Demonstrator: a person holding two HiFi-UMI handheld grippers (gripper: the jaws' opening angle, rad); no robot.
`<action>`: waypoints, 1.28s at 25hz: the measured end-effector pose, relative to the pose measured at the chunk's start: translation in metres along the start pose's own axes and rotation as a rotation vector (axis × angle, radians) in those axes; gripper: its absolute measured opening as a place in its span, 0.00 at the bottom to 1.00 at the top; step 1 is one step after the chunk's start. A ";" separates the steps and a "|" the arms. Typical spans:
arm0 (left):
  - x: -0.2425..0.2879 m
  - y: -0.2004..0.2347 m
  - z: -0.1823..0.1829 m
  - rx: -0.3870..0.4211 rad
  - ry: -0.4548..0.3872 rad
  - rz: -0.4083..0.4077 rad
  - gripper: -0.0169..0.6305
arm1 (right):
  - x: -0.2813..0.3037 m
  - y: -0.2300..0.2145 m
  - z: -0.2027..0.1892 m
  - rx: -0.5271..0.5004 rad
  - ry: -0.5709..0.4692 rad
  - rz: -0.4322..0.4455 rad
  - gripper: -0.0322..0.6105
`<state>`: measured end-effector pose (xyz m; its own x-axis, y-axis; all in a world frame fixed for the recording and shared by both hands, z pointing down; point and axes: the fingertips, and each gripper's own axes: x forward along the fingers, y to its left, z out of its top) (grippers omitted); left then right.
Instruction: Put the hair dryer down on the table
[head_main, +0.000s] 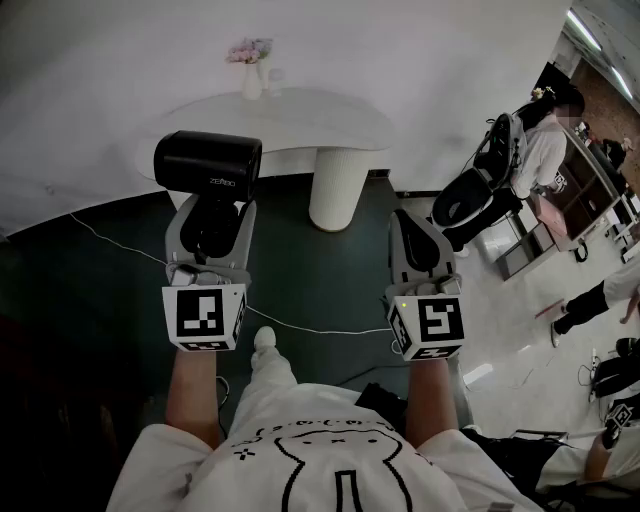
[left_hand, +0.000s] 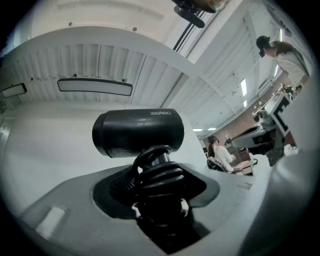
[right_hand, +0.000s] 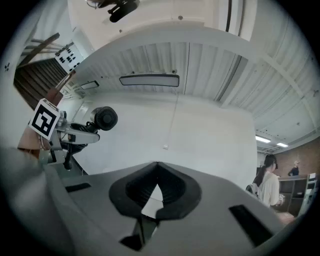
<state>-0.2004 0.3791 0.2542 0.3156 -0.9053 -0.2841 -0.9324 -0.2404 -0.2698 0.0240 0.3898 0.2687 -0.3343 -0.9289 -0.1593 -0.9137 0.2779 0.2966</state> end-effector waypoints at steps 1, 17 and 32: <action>0.002 0.001 -0.001 -0.001 -0.001 0.002 0.41 | 0.003 0.000 -0.001 -0.001 0.001 0.002 0.05; 0.163 0.061 -0.074 -0.072 0.037 0.025 0.41 | 0.168 -0.049 -0.044 -0.001 0.051 -0.006 0.05; 0.248 0.164 -0.110 -0.101 0.032 -0.045 0.41 | 0.288 -0.014 -0.034 0.013 0.067 -0.089 0.05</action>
<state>-0.2943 0.0768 0.2404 0.3538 -0.9029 -0.2442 -0.9307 -0.3140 -0.1875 -0.0516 0.1096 0.2511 -0.2356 -0.9643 -0.1209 -0.9421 0.1960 0.2721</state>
